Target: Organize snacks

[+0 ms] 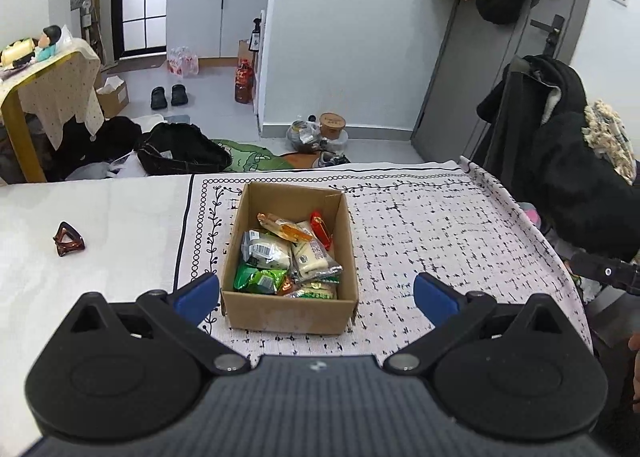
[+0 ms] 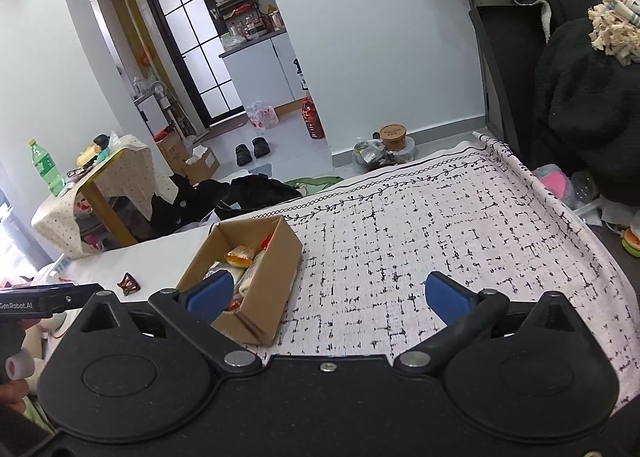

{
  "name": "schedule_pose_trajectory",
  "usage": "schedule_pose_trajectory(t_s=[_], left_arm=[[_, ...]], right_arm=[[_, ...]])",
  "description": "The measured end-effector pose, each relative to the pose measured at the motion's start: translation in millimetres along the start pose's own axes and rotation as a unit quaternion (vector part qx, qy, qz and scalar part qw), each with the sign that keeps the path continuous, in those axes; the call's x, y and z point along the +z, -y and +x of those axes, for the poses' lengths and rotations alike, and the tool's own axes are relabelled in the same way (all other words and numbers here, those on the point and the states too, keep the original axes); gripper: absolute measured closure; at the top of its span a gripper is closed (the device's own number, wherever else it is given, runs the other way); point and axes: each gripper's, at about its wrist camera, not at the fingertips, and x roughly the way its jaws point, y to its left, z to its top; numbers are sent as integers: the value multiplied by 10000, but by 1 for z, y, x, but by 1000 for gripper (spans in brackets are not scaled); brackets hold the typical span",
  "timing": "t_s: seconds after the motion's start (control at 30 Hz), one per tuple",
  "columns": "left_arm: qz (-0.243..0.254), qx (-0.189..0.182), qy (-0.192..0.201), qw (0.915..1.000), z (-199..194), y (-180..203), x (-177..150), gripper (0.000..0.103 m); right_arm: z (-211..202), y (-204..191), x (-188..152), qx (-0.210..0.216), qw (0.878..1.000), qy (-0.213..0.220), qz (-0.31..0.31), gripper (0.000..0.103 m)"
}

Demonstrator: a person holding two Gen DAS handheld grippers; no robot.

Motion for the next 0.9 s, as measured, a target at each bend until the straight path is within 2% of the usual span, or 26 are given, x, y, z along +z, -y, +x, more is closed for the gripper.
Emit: schedule_pose_trajectory(t_s=[0.23, 0.7, 0.9], left_arm=[[87, -141, 85, 9998, -24, 7, -17, 0], [186, -148, 204, 9995, -57, 24, -41, 0], [61, -105, 181, 9998, -63, 27, -47, 0]], right_arm=[[-24, -2, -8, 84, 9999, 42, -86, 0], [-60, -5, -21, 183, 9996, 116, -205, 0], [-69, -4, -25, 209, 9994, 83, -258, 0]])
